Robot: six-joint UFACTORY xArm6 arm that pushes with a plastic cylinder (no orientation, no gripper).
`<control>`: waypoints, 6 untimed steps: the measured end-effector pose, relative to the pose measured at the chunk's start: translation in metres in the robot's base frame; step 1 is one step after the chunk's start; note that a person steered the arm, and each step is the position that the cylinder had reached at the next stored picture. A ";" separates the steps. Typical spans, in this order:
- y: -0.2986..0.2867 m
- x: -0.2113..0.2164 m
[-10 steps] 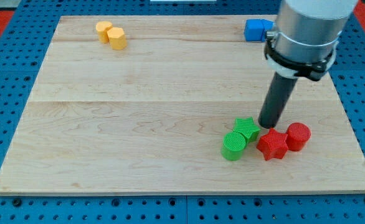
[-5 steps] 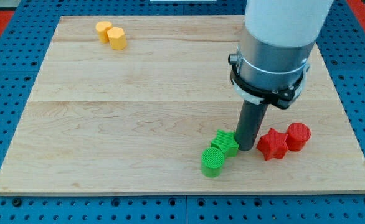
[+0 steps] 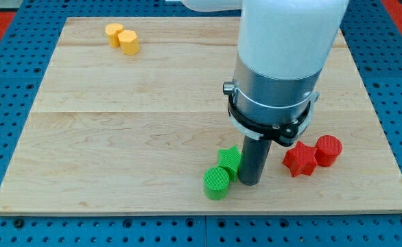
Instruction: Separate green star from green circle
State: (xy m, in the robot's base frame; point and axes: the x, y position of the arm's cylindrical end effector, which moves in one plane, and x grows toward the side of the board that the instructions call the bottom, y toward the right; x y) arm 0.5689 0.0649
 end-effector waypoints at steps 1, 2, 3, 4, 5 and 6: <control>0.000 0.000; 0.000 -0.012; -0.001 -0.030; -0.029 -0.032; -0.063 -0.035; -0.094 -0.045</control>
